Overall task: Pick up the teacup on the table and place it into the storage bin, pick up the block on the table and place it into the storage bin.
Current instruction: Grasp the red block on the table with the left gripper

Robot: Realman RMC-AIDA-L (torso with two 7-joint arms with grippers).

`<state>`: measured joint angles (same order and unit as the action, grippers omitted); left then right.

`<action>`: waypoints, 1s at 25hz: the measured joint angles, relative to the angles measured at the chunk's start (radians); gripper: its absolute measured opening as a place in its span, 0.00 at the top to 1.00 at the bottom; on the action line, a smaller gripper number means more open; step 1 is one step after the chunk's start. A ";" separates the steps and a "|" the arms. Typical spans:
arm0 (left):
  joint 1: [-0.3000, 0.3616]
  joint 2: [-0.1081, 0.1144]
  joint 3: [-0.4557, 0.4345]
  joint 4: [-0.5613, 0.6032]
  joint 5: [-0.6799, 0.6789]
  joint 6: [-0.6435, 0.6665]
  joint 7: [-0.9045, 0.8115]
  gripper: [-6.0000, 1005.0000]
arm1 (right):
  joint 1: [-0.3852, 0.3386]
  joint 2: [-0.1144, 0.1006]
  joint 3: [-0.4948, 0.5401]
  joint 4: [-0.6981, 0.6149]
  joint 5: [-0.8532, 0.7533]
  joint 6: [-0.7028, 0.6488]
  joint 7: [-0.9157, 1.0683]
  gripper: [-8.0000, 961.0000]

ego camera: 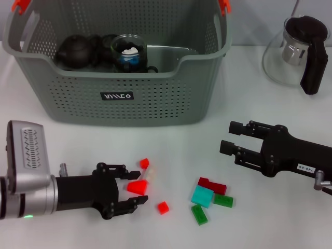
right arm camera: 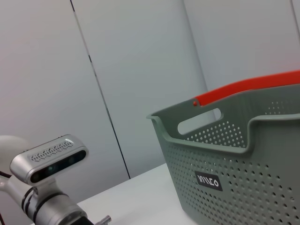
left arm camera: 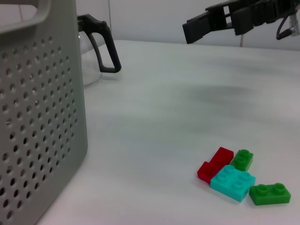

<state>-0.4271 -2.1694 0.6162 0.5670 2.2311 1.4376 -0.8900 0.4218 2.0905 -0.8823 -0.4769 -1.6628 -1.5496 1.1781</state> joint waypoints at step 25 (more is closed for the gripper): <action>-0.041 0.000 0.003 -0.055 0.007 -0.083 -0.036 0.58 | -0.010 -0.003 0.000 0.001 0.000 -0.001 0.000 0.35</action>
<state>-0.4683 -2.1695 0.6188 0.5123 2.2383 1.3546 -0.9258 0.4118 2.0877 -0.8820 -0.4755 -1.6628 -1.5503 1.1781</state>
